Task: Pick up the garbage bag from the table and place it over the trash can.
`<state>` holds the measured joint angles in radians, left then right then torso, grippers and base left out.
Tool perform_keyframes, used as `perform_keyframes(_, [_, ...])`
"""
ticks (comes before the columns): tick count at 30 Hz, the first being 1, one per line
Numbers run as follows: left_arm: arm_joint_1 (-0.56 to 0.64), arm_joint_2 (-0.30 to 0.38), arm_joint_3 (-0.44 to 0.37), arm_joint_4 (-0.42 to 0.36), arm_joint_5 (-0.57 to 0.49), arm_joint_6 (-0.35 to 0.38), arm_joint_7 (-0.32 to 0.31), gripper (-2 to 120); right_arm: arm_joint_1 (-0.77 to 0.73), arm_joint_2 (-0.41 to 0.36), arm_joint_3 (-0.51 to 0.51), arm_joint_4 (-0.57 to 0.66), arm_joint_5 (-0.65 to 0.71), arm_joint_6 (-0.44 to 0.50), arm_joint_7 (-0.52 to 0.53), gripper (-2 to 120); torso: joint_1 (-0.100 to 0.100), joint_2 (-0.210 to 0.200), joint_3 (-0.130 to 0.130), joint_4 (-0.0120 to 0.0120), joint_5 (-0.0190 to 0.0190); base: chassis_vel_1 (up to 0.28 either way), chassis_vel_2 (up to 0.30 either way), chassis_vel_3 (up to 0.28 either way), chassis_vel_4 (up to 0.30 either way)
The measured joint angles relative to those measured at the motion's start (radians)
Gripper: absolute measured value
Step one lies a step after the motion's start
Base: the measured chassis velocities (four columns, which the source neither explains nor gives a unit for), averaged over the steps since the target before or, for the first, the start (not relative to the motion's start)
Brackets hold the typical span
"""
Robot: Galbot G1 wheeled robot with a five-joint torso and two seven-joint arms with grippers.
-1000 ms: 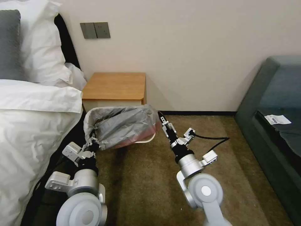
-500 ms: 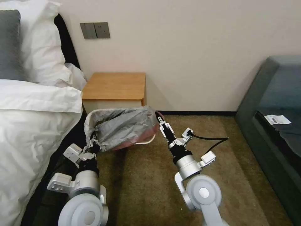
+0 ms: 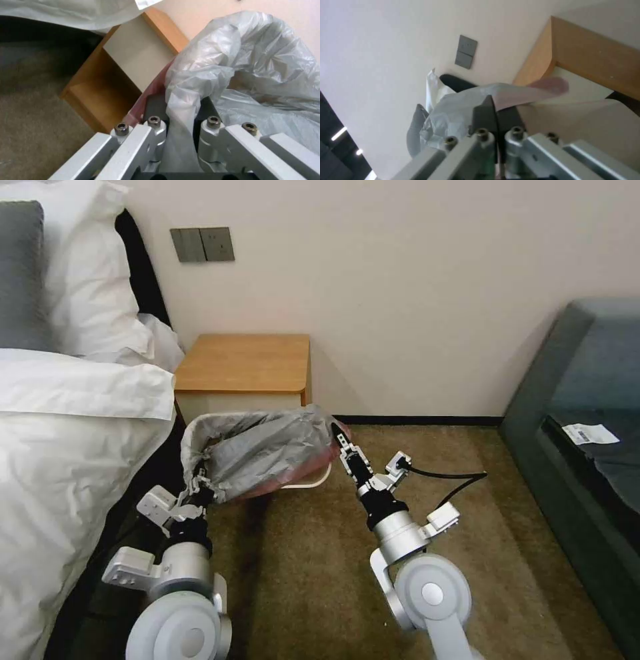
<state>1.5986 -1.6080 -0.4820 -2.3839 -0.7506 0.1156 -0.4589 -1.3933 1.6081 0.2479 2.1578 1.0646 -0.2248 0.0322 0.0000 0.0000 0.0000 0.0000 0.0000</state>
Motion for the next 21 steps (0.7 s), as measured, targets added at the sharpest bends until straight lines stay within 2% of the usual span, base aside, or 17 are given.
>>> perform_keyframes(14, [-0.007,0.000,0.000,0.008,-0.002,0.005,-0.010,9,-0.034,0.000,-0.011,0.042,-0.013,0.004,-0.001,0,0.000,0.000,0.000,0.0000,0.0000,0.000,0.000,0.000,0.000])
perform_keyframes(21, [-0.014,0.000,-0.006,0.009,-0.008,0.009,-0.019,9,-0.080,-0.002,-0.017,0.076,-0.080,-0.039,0.054,0,0.000,0.000,0.000,0.0001,0.0000,0.000,0.000,0.000,0.000])
